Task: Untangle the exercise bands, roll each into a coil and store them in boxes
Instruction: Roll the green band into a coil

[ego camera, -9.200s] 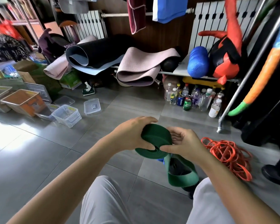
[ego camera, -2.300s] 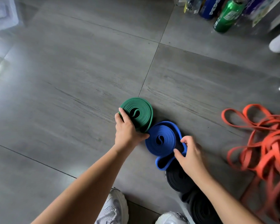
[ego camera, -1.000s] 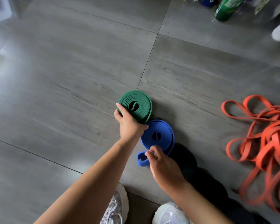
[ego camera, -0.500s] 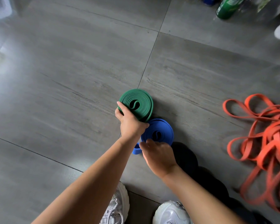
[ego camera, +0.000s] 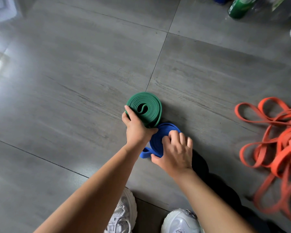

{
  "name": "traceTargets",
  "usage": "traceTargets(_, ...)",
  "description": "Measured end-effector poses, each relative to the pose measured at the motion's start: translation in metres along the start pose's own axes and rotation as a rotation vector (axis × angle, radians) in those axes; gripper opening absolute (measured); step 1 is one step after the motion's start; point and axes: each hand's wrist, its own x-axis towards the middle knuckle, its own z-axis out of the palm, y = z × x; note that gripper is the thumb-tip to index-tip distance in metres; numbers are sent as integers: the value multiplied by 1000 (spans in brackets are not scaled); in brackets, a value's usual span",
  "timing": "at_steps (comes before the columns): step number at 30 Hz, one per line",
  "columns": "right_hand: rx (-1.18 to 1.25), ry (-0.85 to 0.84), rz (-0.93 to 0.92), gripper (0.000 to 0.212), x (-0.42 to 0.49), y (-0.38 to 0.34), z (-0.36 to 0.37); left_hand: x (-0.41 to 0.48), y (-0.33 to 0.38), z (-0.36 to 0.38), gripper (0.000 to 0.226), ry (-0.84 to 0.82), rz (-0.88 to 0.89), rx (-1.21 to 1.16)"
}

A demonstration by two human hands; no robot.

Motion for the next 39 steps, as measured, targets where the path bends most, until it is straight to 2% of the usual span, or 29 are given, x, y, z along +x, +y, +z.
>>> traceTargets(5,-29,-73,99,54,4,-4,0,-3,1,0,136,23,15,34)
traceTargets(10,9,-85,1,54,0,4,2,-1,-6,-10,112,78,111,164)
traceTargets(18,76,7,-56,46,-2,9,6,5,4,-12,110,5,323,416)
traceTargets(23,119,-29,-46,49,1,5,6,21,2,-25,109,-133,264,367)
traceTargets(27,157,-72,-38,55,3,2,6,15,-3,-28,106,-160,292,373)
traceTargets(32,137,-180,-72,71,3,6,-2,15,-6,-24,121,-220,263,385)
traceTargets(34,223,-183,-99,63,4,13,-5,15,-6,-23,122,-227,249,310)
traceTargets(36,403,-150,-95,46,3,21,-8,12,-7,-21,119,-207,257,258)
traceTargets(39,555,-65,-11,27,-2,30,-12,2,-14,-16,118,-172,272,276)
